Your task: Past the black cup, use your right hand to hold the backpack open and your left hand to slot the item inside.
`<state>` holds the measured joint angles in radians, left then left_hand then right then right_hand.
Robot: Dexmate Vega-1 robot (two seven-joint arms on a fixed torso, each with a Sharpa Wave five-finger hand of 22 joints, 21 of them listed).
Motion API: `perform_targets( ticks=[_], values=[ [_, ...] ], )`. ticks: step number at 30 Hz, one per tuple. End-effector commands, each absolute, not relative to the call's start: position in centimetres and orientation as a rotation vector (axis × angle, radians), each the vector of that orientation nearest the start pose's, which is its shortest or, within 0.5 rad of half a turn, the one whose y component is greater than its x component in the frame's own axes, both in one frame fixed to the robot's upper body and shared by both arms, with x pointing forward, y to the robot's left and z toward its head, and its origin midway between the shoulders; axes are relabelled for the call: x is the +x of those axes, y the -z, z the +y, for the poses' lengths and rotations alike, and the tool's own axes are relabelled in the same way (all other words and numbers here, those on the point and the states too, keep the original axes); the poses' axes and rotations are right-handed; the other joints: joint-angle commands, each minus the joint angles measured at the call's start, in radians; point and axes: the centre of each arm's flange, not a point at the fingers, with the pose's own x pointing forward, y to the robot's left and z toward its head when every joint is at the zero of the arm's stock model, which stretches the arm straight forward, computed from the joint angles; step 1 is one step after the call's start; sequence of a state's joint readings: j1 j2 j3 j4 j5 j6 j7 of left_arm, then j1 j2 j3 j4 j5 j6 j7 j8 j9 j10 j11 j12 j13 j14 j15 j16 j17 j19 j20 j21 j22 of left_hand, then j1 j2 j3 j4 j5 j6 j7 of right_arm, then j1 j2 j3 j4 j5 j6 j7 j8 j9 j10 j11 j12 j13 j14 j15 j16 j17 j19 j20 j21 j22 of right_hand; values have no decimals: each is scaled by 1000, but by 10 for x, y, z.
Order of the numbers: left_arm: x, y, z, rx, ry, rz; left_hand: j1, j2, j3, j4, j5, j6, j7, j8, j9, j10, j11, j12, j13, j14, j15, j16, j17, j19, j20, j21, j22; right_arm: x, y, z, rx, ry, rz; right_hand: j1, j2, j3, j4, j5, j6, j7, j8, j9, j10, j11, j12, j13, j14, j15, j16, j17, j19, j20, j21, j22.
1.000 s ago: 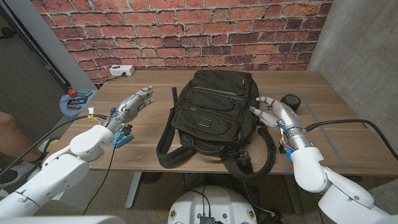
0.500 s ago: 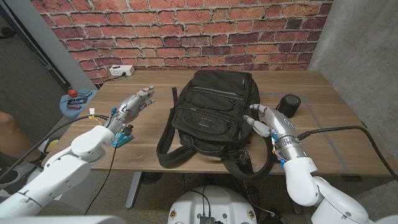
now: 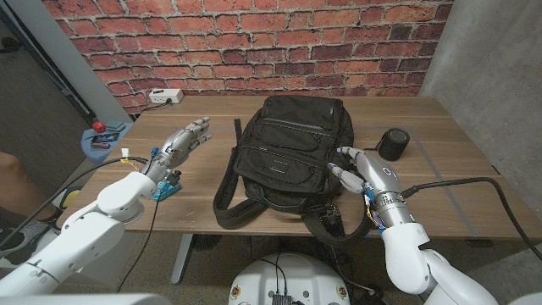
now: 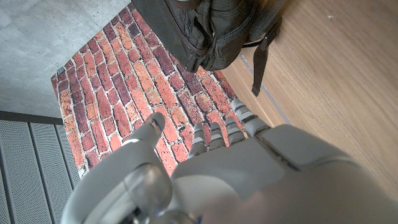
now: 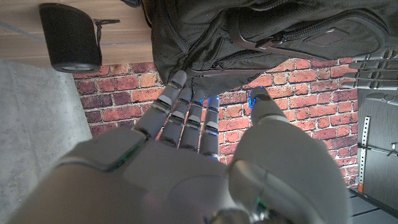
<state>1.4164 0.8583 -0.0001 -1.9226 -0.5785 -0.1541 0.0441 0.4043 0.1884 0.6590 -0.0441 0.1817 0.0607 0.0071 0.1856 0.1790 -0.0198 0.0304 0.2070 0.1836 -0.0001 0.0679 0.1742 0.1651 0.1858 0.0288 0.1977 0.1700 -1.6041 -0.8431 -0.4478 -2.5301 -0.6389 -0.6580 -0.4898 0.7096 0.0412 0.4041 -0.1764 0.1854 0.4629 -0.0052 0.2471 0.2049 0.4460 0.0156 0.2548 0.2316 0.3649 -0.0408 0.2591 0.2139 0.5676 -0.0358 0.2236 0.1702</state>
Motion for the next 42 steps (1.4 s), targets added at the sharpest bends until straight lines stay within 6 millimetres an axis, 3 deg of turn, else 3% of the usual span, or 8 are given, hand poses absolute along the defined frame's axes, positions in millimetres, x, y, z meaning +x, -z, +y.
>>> perform_targets(
  ticks=[1,18,42],
  values=[
    [502,41,349,273,199,-593,9,-1,0,-7,6,5,2,2,4,9,2,-1,6,1,0,6,5,8,2,1,4,363,110,-178,-1136,286,-646,19,-4,-4,-3,0,10,-5,-1,1,11,-6,2,1,10,-28,4,1,11,0,-5,1],
    [502,40,349,290,213,-624,13,0,-2,-8,6,5,3,2,4,12,1,-1,6,3,-1,6,5,9,4,1,5,345,131,-167,-1212,303,-667,38,-12,-7,-2,-2,11,-9,-6,1,15,-14,2,1,15,-35,4,1,17,-2,-8,1],
    [511,33,355,306,239,-651,18,0,-5,-9,7,6,2,1,4,12,0,-1,6,4,-2,7,5,9,5,1,5,344,150,-147,-1314,322,-695,80,-35,-11,-7,-3,-5,-12,-18,1,0,-19,-8,0,19,-36,0,-2,25,-2,-12,1]
  ],
)
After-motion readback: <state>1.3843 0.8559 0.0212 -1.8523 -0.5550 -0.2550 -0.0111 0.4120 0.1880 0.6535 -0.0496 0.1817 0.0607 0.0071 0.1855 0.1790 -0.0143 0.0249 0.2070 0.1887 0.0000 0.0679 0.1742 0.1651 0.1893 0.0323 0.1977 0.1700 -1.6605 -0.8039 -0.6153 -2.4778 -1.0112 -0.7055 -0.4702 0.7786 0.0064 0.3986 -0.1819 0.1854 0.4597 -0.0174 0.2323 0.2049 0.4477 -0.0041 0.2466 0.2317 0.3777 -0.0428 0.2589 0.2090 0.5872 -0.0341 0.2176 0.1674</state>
